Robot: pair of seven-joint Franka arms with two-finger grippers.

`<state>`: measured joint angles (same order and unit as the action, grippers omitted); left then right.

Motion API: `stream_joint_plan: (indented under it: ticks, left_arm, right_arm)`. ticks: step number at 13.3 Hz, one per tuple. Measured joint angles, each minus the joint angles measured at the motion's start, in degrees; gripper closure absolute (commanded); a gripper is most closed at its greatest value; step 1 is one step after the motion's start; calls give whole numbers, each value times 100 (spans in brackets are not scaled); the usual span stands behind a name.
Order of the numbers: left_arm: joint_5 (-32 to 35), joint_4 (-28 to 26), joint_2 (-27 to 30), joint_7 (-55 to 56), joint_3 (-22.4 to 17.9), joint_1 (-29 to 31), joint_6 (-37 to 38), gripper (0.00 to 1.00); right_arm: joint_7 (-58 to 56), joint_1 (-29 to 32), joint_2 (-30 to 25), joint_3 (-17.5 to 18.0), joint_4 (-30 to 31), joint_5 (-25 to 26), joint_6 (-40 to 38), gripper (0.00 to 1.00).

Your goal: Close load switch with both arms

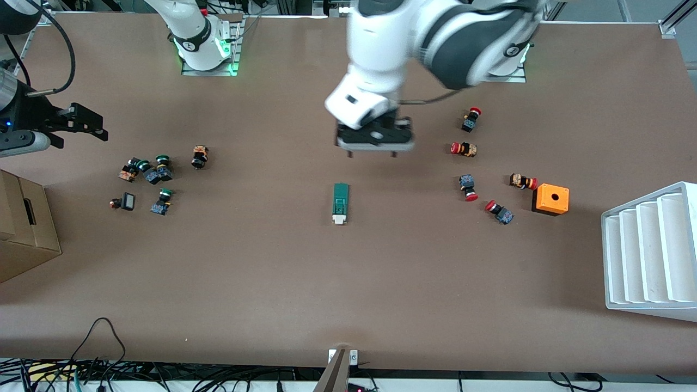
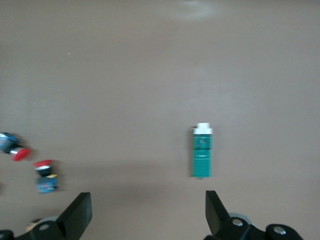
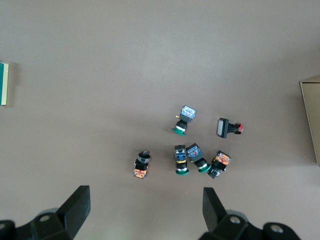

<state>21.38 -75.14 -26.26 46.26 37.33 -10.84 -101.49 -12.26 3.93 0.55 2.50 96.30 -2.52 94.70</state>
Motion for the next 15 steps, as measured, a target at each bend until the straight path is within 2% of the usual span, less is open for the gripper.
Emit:
stream_joint_plan:
  ticks: [3,5,11,15]
  left_arm:
    - [-211,-18,286,-1705,-29,753,393,0]
    - [-565,-25,511,-2618,-306,1054,607,0]
    - [-1758,-70,1183,-5330,-2406,1229,1139,0]
    - [-1950,-113,1370,-5551,-2951,1646,1357,0]
  right_arm:
    - [-35,-8,137,22,-183,0,0,1]
    - [-37,-26,199,49,-259,1,-10,1]
    - [-37,-92,209,86,-372,37,-261,1]
    - [-36,-93,209,85,-464,38,-368,1]
